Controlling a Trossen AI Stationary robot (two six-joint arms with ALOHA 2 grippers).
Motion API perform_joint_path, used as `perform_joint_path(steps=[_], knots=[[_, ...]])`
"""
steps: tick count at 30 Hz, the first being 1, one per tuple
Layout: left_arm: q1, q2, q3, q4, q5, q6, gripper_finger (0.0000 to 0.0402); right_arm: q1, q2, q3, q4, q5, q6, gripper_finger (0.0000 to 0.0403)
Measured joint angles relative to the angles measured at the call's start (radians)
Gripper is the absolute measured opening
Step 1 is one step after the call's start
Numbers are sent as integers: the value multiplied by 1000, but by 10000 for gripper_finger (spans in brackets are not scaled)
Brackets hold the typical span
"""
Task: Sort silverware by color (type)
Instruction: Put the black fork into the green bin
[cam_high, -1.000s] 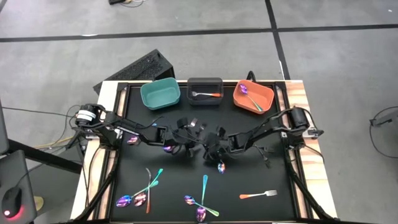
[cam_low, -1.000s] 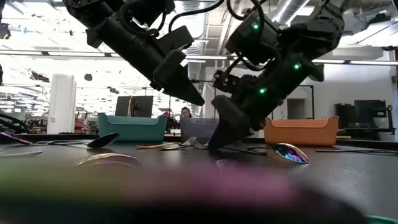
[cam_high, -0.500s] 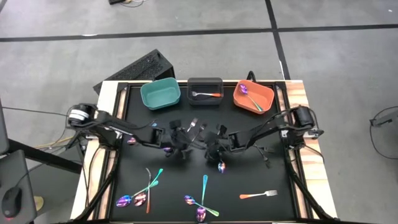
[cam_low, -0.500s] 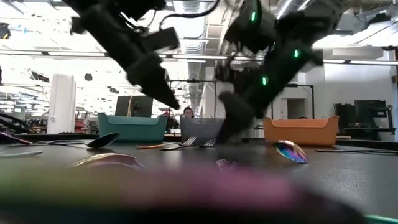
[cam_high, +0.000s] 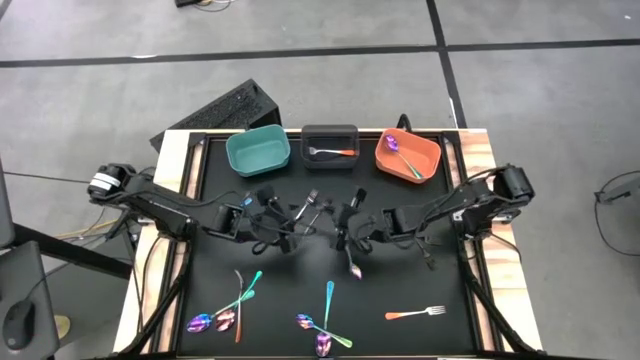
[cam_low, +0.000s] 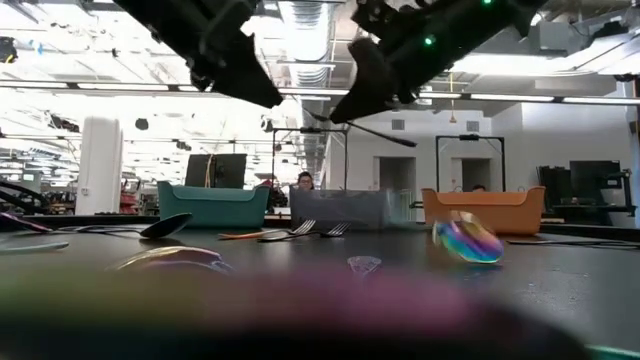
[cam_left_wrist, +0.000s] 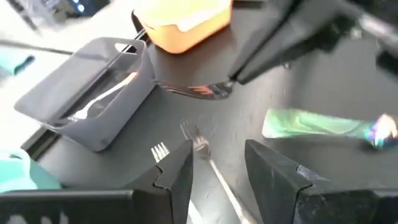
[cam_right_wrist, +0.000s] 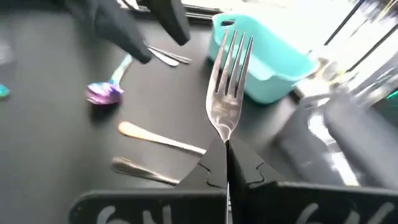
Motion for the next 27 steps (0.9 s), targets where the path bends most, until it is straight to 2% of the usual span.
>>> perform_joint_path(steps=[3,7,11,15,17,22,27], knots=[[28,6,-1,8,0,-52,143,26,6,0,17,65,-126,7],[61,11,0,11,25,-66,171,46,5,1,7,80,-201,8],[91,11,0,43,144,-44,215,63,5,1,1,137,-273,9],[109,12,0,114,297,4,262,67,5,1,-6,150,-306,9],[117,12,0,142,341,8,279,70,5,1,-16,156,-307,10],[143,12,0,166,318,-18,289,78,5,1,-79,214,-308,10],[185,12,0,163,262,-75,271,91,5,1,-99,218,-325,10]])
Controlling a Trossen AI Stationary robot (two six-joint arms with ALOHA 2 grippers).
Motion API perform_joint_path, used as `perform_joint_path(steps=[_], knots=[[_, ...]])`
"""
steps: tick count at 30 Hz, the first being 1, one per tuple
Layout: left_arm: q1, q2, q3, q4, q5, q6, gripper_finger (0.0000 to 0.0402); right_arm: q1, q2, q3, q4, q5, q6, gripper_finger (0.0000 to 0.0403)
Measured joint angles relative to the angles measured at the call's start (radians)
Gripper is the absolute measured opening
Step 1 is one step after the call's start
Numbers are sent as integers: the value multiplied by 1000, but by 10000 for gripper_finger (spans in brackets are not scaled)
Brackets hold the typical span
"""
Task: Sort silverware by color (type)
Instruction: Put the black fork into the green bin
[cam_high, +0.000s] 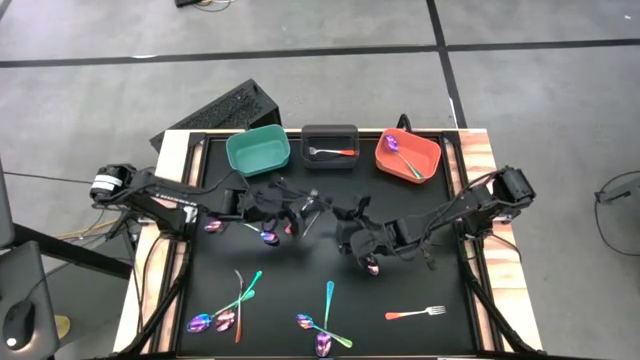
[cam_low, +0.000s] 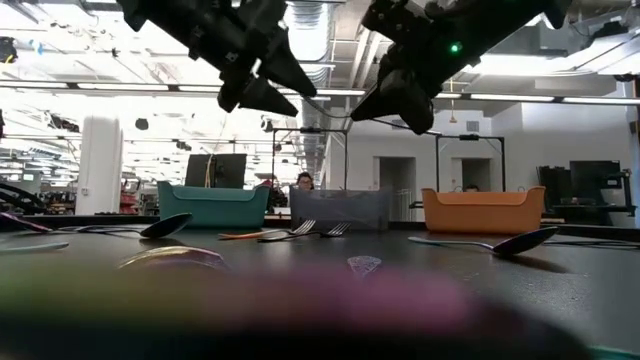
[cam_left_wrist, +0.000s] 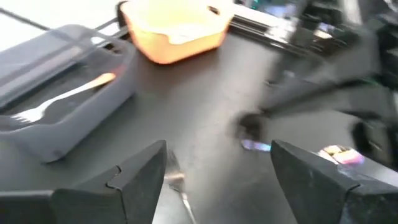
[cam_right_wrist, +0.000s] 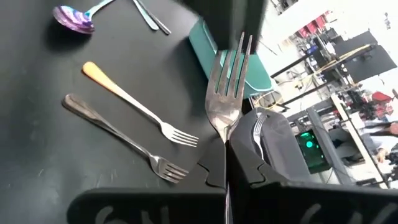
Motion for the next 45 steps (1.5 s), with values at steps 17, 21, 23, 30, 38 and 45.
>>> perform_joint_path(steps=[17,21,23,30,38,45], knots=[[52,0,0,19,173,32,145,13,0,1,3,40,-36,10],[52,0,0,42,213,96,106,13,0,1,6,40,-52,10],[52,0,0,46,231,117,86,14,0,1,20,40,-73,10],[65,14,0,44,236,119,24,12,0,1,75,44,-156,11],[65,24,0,42,231,160,1,12,-1,1,83,39,-156,10],[64,19,1,5,180,208,0,8,-1,1,84,36,-15,33]])
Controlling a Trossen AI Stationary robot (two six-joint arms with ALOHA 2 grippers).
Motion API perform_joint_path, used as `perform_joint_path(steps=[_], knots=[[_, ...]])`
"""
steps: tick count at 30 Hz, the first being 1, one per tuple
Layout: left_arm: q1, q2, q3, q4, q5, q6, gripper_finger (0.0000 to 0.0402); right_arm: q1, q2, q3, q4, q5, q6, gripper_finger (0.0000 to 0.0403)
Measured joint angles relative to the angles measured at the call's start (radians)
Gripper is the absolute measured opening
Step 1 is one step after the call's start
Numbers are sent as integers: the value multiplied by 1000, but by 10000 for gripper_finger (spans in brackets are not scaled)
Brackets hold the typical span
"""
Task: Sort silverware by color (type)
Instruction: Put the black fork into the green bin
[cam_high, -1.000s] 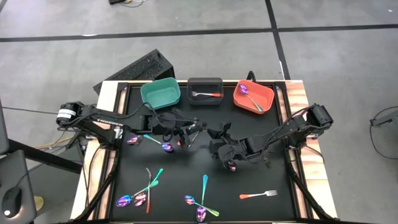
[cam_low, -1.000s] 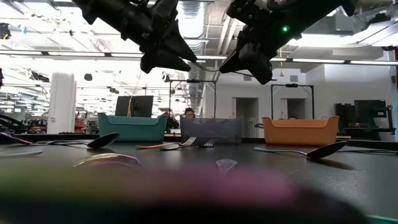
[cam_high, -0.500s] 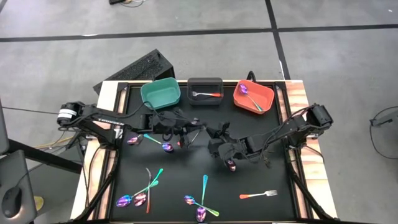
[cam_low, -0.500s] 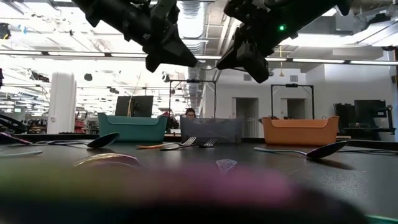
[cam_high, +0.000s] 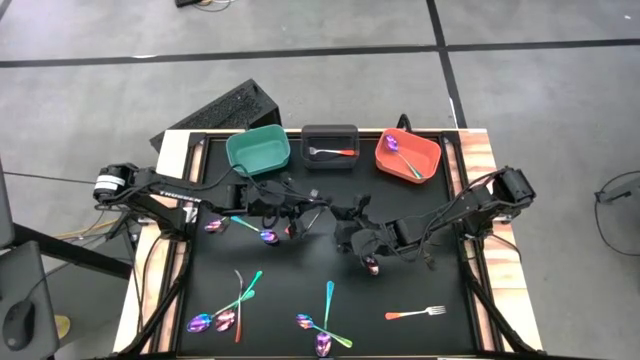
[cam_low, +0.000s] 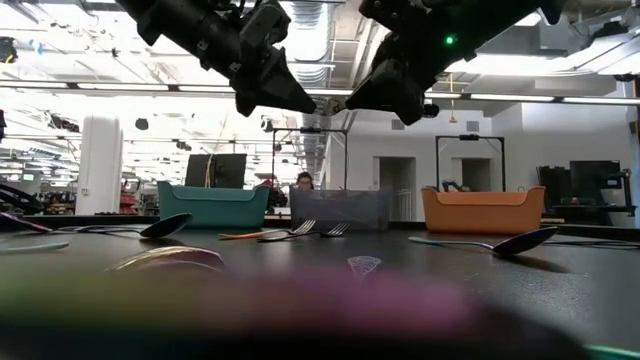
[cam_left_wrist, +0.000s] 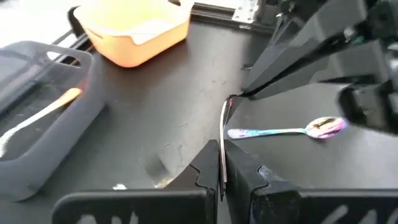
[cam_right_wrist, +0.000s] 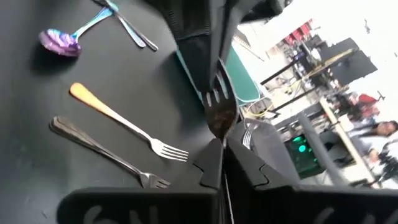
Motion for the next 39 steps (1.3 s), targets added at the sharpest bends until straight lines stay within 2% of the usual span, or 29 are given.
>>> perform_joint_path(steps=[6,15,19,24,30,39], knots=[[32,-121,-1,-257,-221,68,0,-4,-1,0,-13,1,181,72],[212,-395,-1,-630,-398,20,0,-6,-1,0,-24,1,290,88],[313,-507,-40,-662,-396,24,0,-15,-1,0,-65,0,336,88],[448,-576,-153,-645,-297,31,0,-32,-1,0,-78,-2,341,88],[572,-558,-273,-548,-198,41,0,-43,-1,0,-75,-32,391,88],[675,-494,-282,-483,-173,139,0,-45,-1,0,-78,-57,436,88]])
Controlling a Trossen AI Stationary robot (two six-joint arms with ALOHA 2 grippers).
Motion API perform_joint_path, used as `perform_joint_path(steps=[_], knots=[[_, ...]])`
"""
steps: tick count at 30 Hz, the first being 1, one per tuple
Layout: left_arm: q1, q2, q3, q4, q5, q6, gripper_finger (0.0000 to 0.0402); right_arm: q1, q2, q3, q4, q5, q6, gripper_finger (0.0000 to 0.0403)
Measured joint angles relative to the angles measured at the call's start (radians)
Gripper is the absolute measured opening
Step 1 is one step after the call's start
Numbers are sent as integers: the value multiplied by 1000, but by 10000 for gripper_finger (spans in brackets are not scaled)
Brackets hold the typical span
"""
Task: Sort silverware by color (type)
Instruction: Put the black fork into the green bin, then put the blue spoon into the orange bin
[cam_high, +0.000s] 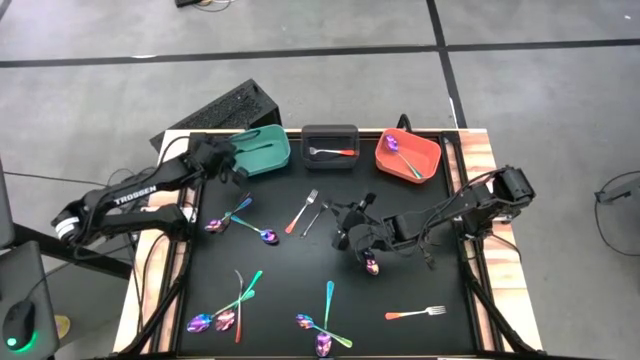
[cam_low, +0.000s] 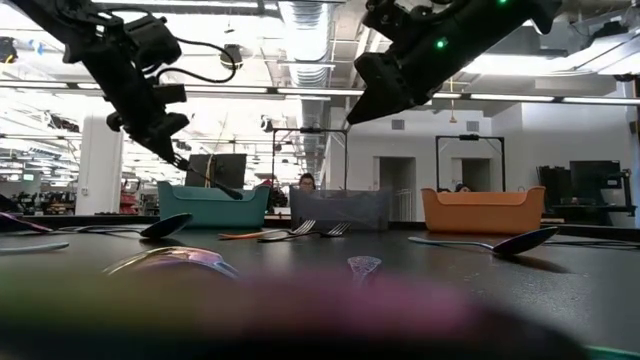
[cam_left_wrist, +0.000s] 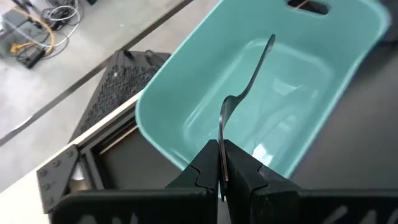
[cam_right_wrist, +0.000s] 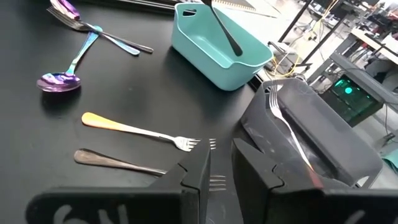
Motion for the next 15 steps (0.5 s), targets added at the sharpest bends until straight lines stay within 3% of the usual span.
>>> perform_joint_path(steps=[6,15], knots=[[23,15,0,14,-7,21,29,-3,0,0,-4,0,43,88],[14,11,0,-5,10,-25,134,-6,0,0,-19,-9,139,88]])
